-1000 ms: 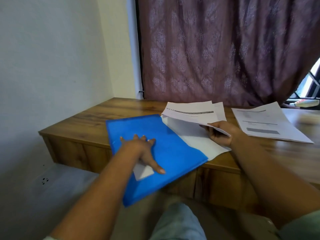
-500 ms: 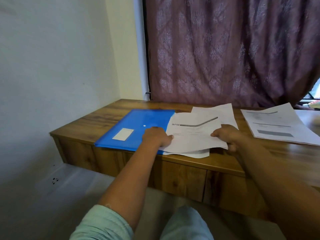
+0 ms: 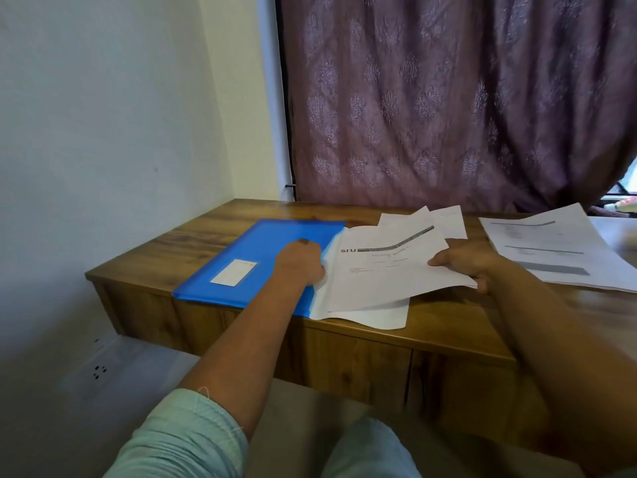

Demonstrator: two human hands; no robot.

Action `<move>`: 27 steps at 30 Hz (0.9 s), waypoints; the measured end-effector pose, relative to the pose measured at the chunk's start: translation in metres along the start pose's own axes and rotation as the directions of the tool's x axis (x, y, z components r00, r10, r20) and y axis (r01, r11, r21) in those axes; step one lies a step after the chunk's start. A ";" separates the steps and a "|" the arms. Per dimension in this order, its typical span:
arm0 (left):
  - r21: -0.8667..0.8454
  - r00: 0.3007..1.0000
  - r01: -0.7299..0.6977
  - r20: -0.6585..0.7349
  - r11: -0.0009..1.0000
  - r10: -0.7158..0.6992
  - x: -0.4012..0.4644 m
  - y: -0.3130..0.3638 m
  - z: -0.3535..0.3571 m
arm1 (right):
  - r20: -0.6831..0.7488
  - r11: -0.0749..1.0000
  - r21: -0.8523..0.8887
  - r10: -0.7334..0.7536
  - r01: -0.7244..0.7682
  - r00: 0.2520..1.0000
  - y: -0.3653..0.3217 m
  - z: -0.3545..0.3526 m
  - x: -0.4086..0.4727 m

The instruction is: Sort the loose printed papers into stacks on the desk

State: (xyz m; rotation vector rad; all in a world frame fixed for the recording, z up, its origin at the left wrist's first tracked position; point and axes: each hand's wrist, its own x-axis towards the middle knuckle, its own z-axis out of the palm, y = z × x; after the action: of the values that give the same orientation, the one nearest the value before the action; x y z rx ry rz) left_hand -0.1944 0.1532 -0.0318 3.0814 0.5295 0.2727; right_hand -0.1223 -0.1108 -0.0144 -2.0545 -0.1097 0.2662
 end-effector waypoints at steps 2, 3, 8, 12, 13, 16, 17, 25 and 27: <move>-0.043 1.000 -0.004 -0.027 0.999 0.002 0.001 0.001 -0.005 | 0.017 1.000 0.001 -0.020 0.019 1.000 -0.005 0.009 -0.001; -0.064 0.999 -0.003 -0.052 0.998 0.000 0.001 0.001 -0.007 | 0.037 1.000 0.012 -0.023 0.022 0.999 -0.009 0.016 -0.002; -0.075 0.984 -0.035 -0.174 0.997 0.021 -0.003 -0.001 -0.010 | 0.094 0.993 0.111 -0.059 0.048 0.994 -0.035 0.071 0.007; -0.097 0.976 -0.043 -0.217 0.994 0.021 -0.004 -0.002 -0.010 | 0.198 0.981 0.183 0.021 -0.057 0.980 -0.055 0.118 0.013; -0.111 0.971 -0.041 -0.237 0.993 0.013 -0.005 -0.004 -0.010 | 0.248 0.979 0.185 0.043 -0.091 0.968 -0.059 0.125 0.012; -0.152 0.950 -0.046 -0.313 0.987 -0.004 -0.009 -0.011 -0.006 | 0.290 0.991 0.097 0.061 -0.093 0.955 -0.066 0.140 0.016; -0.173 0.944 -0.047 -0.330 0.984 -0.013 -0.010 -0.014 -0.004 | 0.244 0.998 0.033 0.034 -0.044 0.969 -0.067 0.145 0.018; -0.313 0.909 -0.062 -0.410 0.948 -0.076 -0.013 -0.030 -0.001 | 0.317 0.946 0.324 -0.087 -0.022 0.944 -0.059 0.168 0.031; -0.335 0.908 -0.085 -0.414 0.938 -0.066 -0.014 -0.029 -0.001 | 0.263 0.955 0.296 -0.087 0.005 0.961 -0.063 0.174 0.033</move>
State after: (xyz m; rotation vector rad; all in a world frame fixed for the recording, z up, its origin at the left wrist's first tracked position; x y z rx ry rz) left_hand -0.2171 0.1753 -0.0339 2.6773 0.4116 0.9375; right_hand -0.1285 0.0745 -0.0439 -1.7090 -0.2722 0.5069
